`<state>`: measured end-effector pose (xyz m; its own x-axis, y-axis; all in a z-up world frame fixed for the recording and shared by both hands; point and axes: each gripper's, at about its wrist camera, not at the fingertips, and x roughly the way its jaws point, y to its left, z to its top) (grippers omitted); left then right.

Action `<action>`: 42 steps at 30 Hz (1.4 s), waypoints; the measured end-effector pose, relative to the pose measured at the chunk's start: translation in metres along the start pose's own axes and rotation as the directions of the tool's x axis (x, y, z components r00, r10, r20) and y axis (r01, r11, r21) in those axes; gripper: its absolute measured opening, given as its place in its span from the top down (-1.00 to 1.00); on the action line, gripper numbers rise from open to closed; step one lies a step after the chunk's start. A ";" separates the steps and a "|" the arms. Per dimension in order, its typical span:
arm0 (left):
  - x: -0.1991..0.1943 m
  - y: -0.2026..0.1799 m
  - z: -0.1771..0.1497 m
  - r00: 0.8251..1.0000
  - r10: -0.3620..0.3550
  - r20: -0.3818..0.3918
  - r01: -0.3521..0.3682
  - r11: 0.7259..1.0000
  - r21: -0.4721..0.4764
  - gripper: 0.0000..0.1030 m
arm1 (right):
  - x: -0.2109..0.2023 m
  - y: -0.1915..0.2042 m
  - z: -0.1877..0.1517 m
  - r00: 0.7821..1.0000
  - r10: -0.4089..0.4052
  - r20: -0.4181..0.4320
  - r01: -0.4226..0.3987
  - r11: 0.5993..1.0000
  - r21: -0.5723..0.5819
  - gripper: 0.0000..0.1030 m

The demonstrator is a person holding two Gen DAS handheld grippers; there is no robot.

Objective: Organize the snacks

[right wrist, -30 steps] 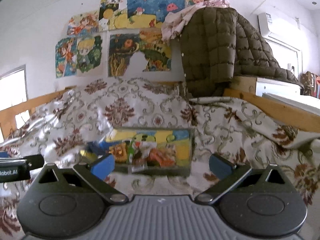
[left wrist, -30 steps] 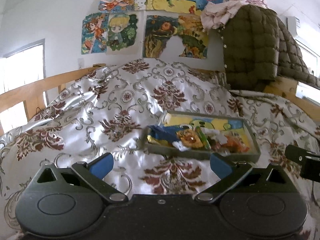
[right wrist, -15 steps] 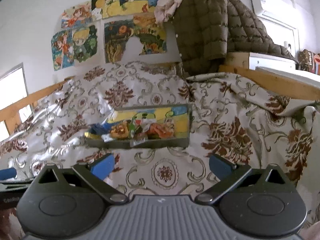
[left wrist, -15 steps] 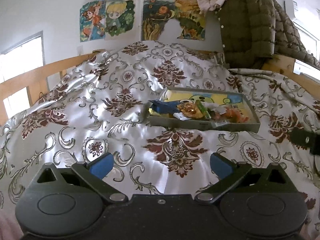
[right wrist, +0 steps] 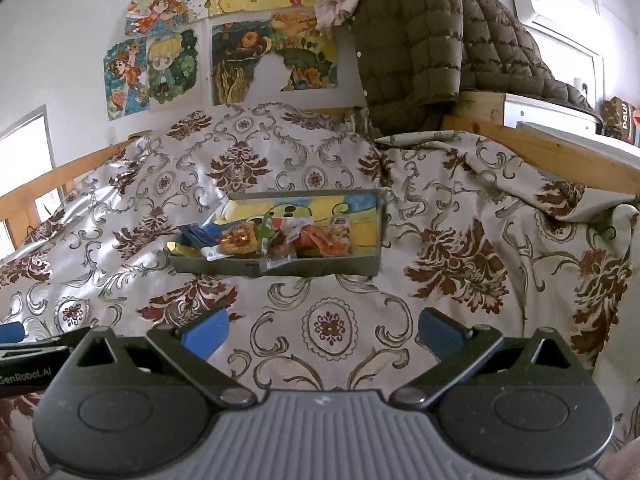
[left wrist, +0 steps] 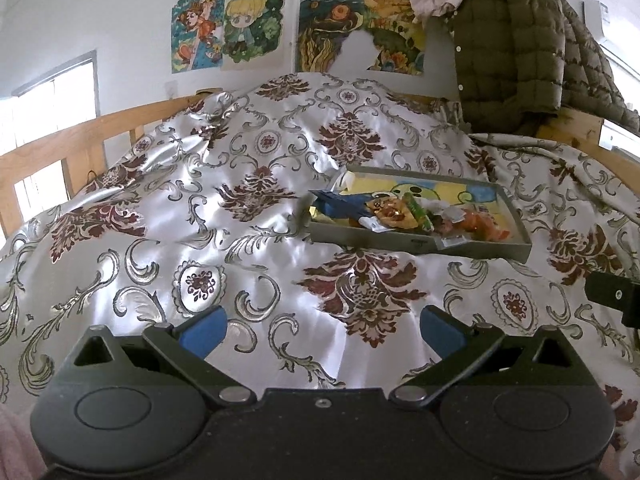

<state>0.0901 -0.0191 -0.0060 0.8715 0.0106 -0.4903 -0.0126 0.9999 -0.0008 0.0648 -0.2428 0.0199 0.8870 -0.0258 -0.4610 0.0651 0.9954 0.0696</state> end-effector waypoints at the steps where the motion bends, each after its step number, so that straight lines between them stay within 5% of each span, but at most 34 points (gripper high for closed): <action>1: 0.000 0.000 0.000 1.000 0.001 0.000 -0.001 1.000 -0.001 -0.98 | 0.000 0.000 0.000 1.000 0.000 0.000 0.000 1.000 -0.001 -1.00; 42: 0.000 0.005 -0.002 1.000 0.010 -0.008 -0.010 1.000 -0.021 -0.98 | 0.000 0.002 0.000 1.000 -0.001 -0.001 0.001 1.000 -0.002 -1.00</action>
<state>0.0890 -0.0142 -0.0077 0.8674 0.0203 -0.4972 -0.0314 0.9994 -0.0139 0.0650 -0.2408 0.0201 0.8867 -0.0271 -0.4615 0.0653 0.9956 0.0671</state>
